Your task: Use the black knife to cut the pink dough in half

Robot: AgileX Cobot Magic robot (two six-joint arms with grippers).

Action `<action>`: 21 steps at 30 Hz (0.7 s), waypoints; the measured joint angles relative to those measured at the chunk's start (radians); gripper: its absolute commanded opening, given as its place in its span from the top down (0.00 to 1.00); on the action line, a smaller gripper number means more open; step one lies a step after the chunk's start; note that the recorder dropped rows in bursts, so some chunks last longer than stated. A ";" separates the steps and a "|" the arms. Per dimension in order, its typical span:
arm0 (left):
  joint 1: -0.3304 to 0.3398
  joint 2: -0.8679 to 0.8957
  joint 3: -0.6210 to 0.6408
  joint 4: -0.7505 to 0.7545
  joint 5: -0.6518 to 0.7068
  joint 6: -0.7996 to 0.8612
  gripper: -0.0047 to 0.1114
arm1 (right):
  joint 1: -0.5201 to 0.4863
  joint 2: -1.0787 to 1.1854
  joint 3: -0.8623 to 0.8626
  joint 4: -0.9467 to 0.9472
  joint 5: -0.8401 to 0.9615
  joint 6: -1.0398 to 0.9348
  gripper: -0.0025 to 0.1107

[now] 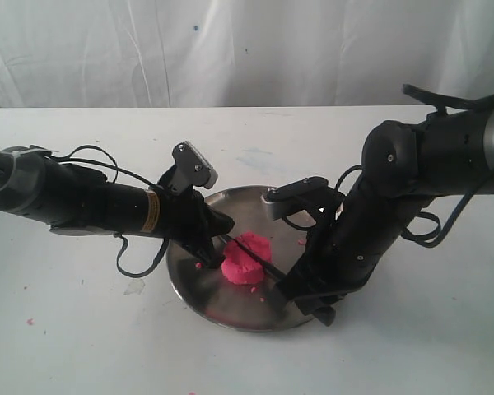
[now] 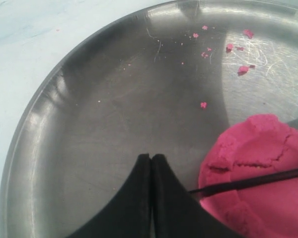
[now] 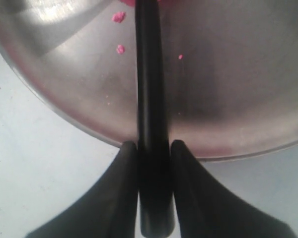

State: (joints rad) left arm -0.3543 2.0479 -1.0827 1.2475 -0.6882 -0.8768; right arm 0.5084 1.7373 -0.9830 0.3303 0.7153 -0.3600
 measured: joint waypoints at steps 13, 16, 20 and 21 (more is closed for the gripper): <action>0.000 0.000 0.000 0.000 0.002 0.000 0.96 | 0.000 0.002 0.000 -0.002 -0.002 0.000 0.98; 0.000 0.004 -0.002 -0.002 0.002 0.000 0.96 | 0.000 0.006 0.000 -0.002 -0.006 -0.002 0.98; 0.002 0.013 -0.005 -0.006 0.000 0.000 0.96 | 0.000 0.032 0.000 0.001 -0.016 -0.002 0.98; 0.002 0.017 -0.006 -0.008 -0.006 0.000 0.96 | 0.000 0.037 0.000 0.001 -0.018 -0.002 0.98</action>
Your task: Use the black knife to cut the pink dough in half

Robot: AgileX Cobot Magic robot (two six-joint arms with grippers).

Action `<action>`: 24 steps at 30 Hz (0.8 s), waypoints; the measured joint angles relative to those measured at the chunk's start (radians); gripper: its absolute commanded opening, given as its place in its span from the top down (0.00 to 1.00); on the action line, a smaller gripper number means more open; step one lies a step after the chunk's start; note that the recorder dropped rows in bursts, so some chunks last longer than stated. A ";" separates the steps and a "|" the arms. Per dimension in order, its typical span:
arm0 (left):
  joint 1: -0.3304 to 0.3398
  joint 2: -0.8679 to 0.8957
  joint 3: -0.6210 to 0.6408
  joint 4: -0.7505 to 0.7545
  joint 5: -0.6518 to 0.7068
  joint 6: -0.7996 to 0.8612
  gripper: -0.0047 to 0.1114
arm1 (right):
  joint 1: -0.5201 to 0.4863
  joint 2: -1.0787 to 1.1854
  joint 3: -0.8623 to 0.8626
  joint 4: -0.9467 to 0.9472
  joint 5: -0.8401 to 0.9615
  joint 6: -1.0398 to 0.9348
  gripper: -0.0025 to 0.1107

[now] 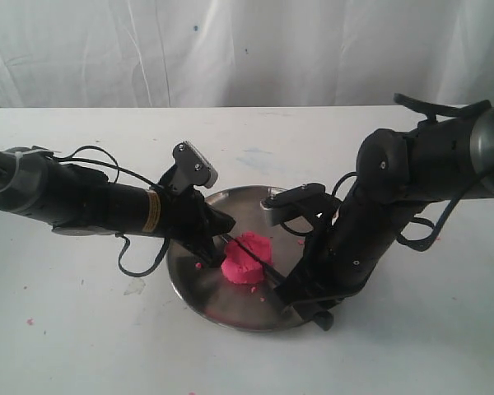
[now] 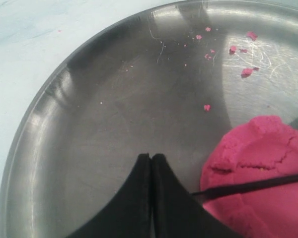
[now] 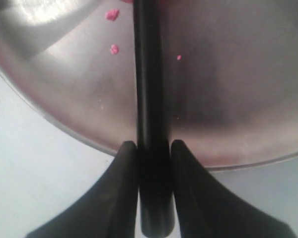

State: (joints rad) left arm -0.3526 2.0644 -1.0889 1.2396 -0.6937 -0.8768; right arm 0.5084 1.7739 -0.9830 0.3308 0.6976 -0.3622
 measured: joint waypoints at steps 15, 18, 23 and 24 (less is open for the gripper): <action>0.002 0.029 -0.010 -0.024 -0.033 0.000 0.96 | 0.000 0.020 0.000 0.004 -0.004 -0.004 0.98; 0.002 0.029 -0.010 -0.025 -0.033 0.000 0.96 | 0.000 0.020 0.000 0.004 -0.004 -0.004 0.98; 0.002 0.029 -0.010 -0.025 -0.033 0.000 0.96 | 0.000 0.022 0.000 0.004 -0.004 -0.004 0.98; 0.002 0.029 -0.010 -0.025 -0.033 0.000 0.96 | 0.000 0.023 0.000 0.004 -0.004 -0.004 0.98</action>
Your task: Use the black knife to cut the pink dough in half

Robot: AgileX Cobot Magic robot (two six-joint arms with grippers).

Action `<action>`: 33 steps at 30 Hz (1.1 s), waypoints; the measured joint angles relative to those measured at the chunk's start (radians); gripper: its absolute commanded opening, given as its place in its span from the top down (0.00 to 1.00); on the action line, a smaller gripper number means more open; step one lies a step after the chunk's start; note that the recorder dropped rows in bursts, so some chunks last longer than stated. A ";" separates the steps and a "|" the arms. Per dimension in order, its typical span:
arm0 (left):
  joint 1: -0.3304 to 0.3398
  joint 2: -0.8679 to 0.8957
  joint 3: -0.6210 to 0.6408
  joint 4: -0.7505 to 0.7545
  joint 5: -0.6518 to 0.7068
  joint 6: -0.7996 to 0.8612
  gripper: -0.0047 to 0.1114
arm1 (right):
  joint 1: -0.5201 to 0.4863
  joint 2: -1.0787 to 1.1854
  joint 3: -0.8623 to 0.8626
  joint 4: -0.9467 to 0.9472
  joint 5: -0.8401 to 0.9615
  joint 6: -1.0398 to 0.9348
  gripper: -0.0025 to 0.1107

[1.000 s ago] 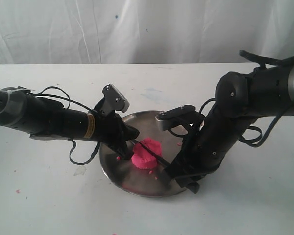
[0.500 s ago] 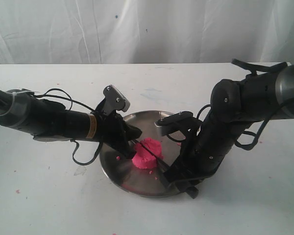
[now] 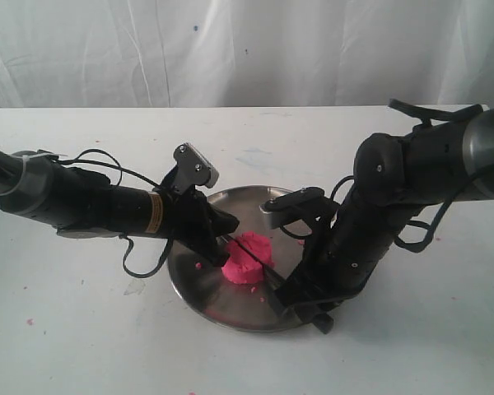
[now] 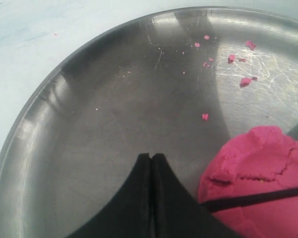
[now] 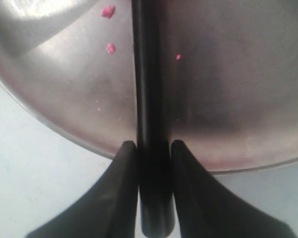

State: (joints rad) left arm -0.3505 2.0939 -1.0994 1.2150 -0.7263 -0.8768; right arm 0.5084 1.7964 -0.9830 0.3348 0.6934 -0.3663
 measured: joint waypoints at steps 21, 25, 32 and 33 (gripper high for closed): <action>-0.004 0.030 -0.020 -0.026 0.042 0.028 0.96 | 0.000 0.030 -0.010 0.000 -0.020 -0.002 0.98; -0.004 0.030 -0.020 -0.026 0.042 0.036 0.96 | 0.000 0.030 -0.010 0.000 -0.020 -0.002 0.98; -0.004 0.030 -0.020 -0.026 0.042 0.040 0.96 | 0.000 0.030 -0.010 0.000 -0.020 -0.002 0.98; -0.004 0.030 -0.020 -0.026 0.042 0.040 0.96 | 0.000 0.030 -0.010 0.000 -0.020 -0.002 0.98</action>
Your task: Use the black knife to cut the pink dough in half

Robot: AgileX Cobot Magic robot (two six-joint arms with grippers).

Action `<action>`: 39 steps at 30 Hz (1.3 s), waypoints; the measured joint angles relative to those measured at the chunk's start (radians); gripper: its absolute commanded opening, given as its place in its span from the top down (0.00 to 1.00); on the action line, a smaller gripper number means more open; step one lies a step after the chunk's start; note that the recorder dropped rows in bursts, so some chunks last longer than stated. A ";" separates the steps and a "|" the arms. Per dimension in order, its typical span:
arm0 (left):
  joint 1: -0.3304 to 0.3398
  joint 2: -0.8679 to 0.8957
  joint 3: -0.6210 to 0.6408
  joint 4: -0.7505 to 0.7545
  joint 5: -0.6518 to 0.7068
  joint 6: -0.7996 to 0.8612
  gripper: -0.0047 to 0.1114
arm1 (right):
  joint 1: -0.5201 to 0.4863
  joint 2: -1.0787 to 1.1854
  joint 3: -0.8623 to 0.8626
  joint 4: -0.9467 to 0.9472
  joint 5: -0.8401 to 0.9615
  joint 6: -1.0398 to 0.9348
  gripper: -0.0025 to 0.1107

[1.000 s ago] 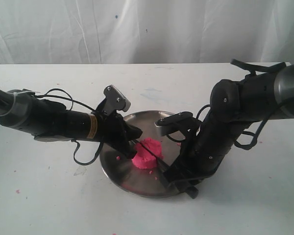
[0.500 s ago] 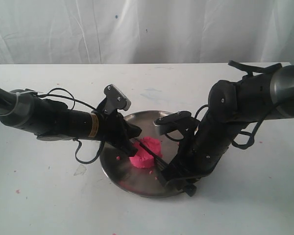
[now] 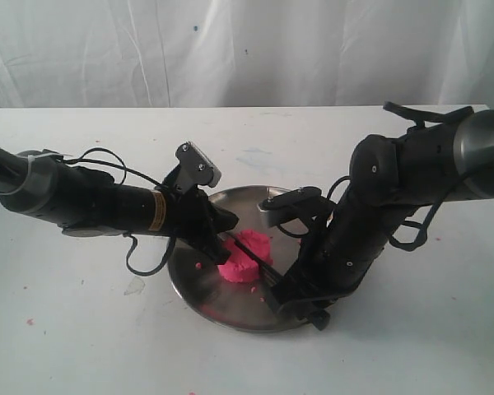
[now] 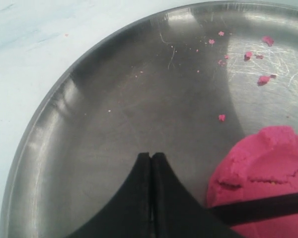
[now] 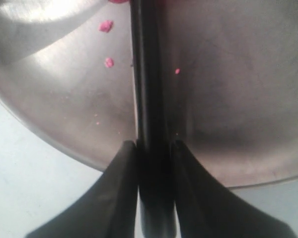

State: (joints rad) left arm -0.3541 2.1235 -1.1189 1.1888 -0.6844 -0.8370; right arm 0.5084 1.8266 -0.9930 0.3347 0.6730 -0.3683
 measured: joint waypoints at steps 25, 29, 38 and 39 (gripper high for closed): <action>-0.006 -0.368 0.057 0.058 0.398 0.071 0.96 | 0.004 0.007 -0.004 0.014 -0.041 0.001 0.98; -0.006 -0.483 0.108 0.059 0.390 0.019 0.96 | 0.003 0.007 -0.004 0.014 -0.041 0.018 0.98; -0.006 -0.780 0.281 0.061 0.357 0.008 0.96 | 0.003 0.007 -0.004 0.012 -0.041 0.024 0.98; -0.006 -0.805 0.301 0.061 0.390 0.008 0.96 | 0.003 0.007 -0.004 0.012 -0.041 0.024 0.98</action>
State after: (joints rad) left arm -0.3603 1.3184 -0.8182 1.2496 -0.2945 -0.8293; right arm 0.5109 1.8332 -0.9969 0.3468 0.6324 -0.3440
